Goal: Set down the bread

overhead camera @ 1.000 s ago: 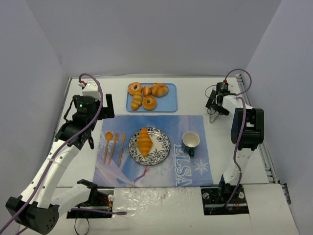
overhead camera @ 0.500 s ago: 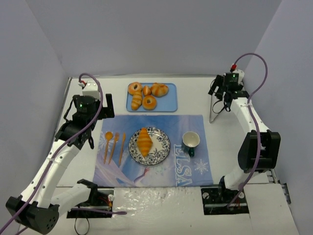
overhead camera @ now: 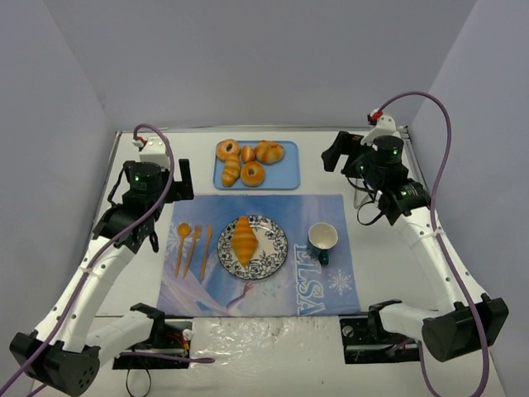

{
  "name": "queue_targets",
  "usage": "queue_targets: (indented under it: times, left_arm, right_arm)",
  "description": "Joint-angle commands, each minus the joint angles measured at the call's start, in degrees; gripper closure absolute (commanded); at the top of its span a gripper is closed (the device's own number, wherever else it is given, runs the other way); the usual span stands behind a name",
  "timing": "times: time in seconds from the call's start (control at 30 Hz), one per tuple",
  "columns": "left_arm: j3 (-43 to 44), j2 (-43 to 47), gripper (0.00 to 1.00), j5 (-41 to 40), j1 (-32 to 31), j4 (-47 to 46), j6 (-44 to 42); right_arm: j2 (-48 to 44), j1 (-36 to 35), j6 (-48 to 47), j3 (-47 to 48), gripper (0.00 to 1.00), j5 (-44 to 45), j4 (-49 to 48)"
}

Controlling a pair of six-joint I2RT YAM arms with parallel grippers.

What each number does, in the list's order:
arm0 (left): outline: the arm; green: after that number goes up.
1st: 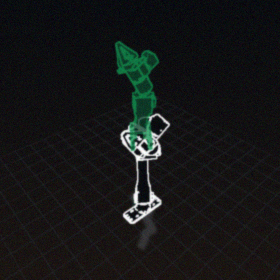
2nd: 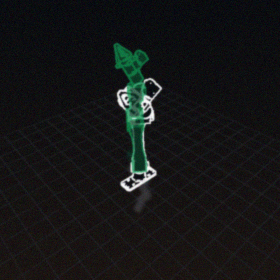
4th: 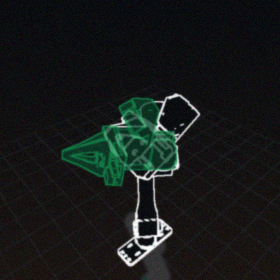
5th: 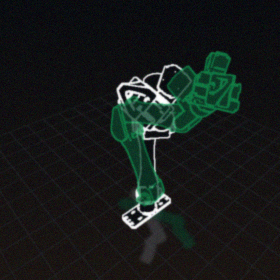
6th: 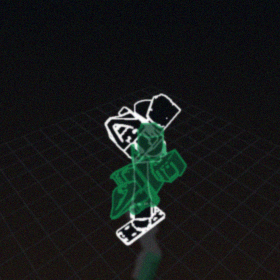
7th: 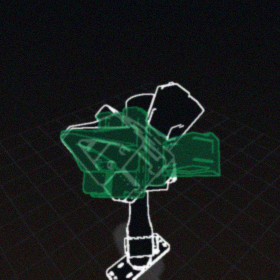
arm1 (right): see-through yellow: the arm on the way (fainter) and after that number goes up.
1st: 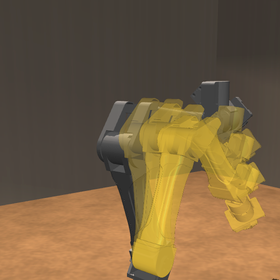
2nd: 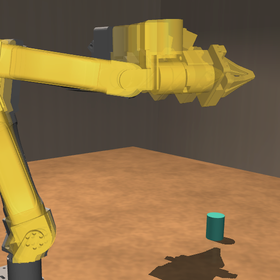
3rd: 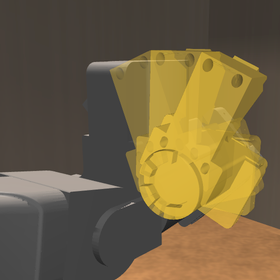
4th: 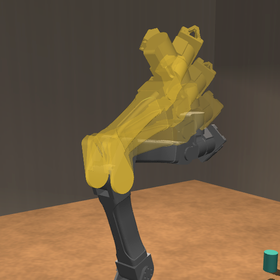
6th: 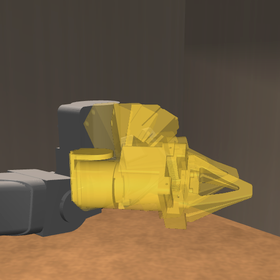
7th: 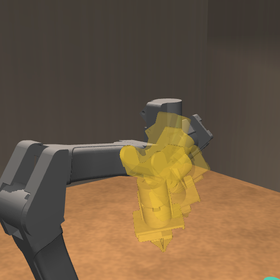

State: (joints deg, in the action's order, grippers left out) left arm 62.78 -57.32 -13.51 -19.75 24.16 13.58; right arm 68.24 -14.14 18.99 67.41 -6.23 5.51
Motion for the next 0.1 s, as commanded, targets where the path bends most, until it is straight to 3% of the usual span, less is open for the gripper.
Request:
queue_targets:
  times: [0.0, 0.07]
  left_arm:
    - [3.84, 0.45, 0.03, -0.06, 0.15, -2.45, -0.66]
    - [3.84, 0.38, 0.03, -0.11, 0.15, -2.45, -0.66]
  right_arm:
    - [-2.60, -0.59, -1.07, -1.65, 0.11, -2.21, -3.43]
    - [-3.15, -0.70, -1.24, -2.00, 0.11, -2.45, -3.56]
